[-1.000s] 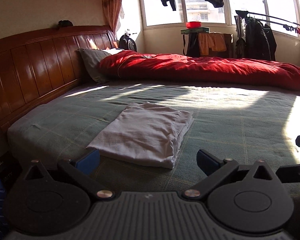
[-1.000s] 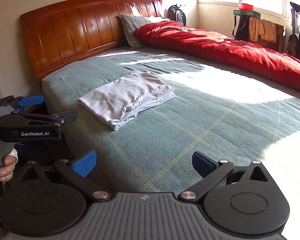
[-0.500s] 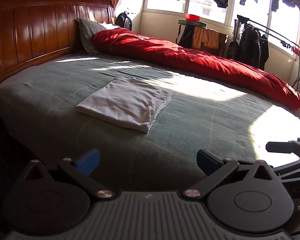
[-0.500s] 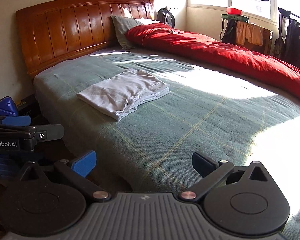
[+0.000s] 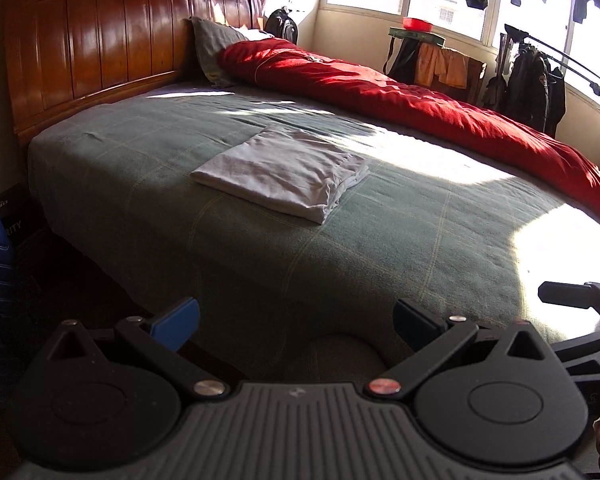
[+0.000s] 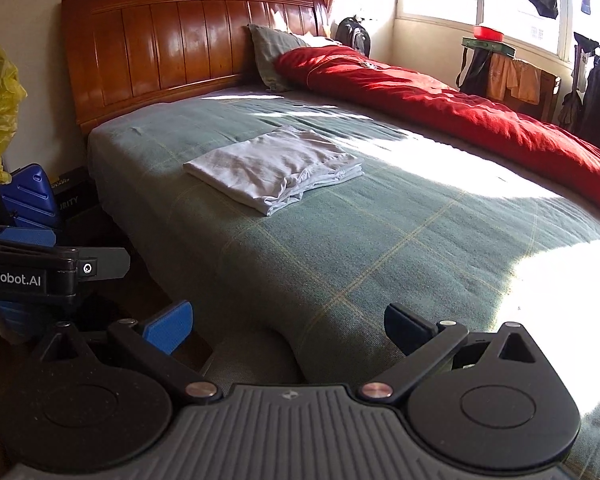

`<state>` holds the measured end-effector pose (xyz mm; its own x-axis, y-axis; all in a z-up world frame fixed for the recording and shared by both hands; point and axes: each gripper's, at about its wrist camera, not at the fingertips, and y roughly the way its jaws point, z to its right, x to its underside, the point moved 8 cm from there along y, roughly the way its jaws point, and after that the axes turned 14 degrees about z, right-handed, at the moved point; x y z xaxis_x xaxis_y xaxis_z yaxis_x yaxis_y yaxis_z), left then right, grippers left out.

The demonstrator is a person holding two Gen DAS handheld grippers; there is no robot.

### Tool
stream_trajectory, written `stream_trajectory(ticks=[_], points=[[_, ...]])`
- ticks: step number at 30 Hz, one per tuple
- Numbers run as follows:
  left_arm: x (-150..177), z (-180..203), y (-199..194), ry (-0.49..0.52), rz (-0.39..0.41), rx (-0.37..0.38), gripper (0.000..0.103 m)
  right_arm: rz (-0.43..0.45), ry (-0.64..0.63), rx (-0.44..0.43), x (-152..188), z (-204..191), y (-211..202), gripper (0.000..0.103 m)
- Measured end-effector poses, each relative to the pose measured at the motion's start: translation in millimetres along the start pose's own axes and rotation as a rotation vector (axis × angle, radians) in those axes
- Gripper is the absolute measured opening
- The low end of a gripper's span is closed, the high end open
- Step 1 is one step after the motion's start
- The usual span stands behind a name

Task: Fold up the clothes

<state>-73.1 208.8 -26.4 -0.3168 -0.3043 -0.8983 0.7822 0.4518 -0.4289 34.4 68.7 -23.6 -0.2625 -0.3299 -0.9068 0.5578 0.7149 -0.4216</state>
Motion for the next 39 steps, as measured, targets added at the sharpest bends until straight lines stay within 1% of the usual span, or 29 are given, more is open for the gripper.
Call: stream_trajectory(ticks=[4, 8, 16, 22, 26, 32, 39], points=[[1.3, 0.0, -3.6, 0.010, -0.003, -0.009, 0.103, 0.005, -0.008, -0.010, 0.3, -3.1, -4.2, 0.103], [1.5, 0.6, -6.3, -0.007, 0.007, 0.017, 0.103, 0.016, -0.006, -0.014, -0.5, -3.8, -7.6, 0.103], [1.5, 2.5, -5.5, 0.012, -0.007, 0.002, 0.103, 0.023, 0.012, -0.021, -2.0, -2.5, -9.9, 0.103], [1.7, 3.9, -4.5, 0.028, -0.018, -0.012, 0.103, 0.016, 0.016, -0.015, -1.8, -1.0, -8.9, 0.103], [3.1, 6.2, -4.5, 0.040, -0.029, -0.012, 0.103, -0.004, 0.013, -0.014, 1.0, -0.8, -6.5, 0.103], [4.8, 8.7, -5.8, 0.061, -0.046, -0.031, 0.103, -0.040, -0.020, 0.026, 7.2, 1.8, -1.2, 0.103], [5.4, 11.4, -8.0, 0.076, -0.054, -0.031, 0.103, -0.053, 0.001, 0.054, 10.4, 9.2, 2.2, 0.103]])
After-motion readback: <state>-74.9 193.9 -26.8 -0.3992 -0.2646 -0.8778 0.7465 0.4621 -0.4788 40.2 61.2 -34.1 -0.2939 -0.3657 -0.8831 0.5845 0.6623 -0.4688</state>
